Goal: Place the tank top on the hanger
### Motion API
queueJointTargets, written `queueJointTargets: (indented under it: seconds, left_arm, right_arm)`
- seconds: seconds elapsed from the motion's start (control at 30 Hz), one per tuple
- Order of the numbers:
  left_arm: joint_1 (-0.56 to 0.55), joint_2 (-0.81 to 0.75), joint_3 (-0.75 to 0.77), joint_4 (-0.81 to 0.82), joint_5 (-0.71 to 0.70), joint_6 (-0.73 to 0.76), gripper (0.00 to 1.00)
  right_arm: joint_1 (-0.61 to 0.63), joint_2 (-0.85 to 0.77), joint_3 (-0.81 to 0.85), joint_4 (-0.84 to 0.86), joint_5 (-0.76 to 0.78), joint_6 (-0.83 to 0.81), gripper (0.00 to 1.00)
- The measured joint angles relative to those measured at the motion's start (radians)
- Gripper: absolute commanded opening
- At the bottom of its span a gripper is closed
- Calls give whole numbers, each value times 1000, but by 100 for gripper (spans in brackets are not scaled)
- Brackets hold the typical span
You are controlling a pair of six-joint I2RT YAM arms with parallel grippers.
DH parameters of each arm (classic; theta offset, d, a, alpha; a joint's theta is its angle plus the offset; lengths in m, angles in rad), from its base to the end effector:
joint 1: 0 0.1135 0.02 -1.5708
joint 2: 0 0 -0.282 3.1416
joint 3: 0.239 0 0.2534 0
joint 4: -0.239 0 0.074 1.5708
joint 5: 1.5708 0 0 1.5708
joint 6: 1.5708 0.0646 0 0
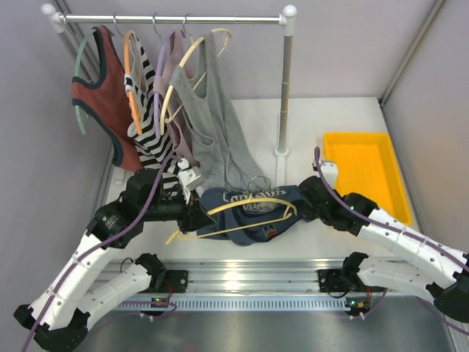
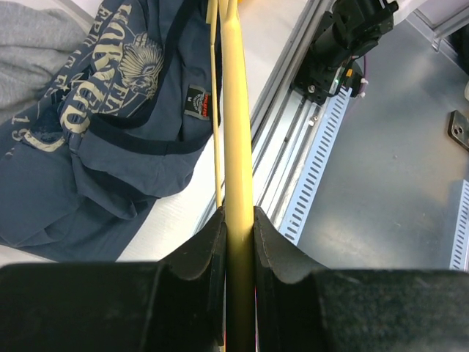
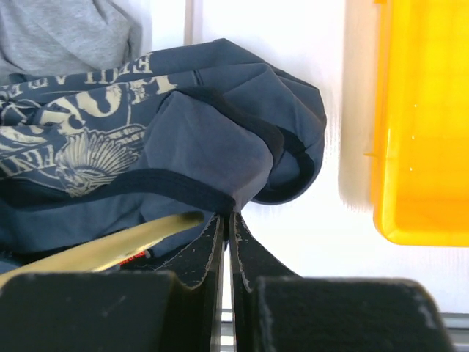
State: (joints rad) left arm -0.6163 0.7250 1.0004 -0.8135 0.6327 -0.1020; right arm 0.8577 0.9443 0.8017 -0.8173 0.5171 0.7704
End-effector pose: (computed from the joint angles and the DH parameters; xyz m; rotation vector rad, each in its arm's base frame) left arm 0.0904 -0.1108 0.3606 0.9319 1.9748 -1.0863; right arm 0.1429 0.1164 0.2597 0.0936 2.3642 0.1124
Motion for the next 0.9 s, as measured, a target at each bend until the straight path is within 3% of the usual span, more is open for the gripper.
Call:
queueJointTargets:
  seconds: [0.73, 0.9]
  left_arm:
    - [-2, -16, -103, 211, -21, -27, 0]
    - [-2, -50, -183, 301, -19, -50, 0]
  right_arm:
    - [4, 19, 137, -71, -87, -37, 1]
    - [4, 32, 205, -84, -118, -47, 1]
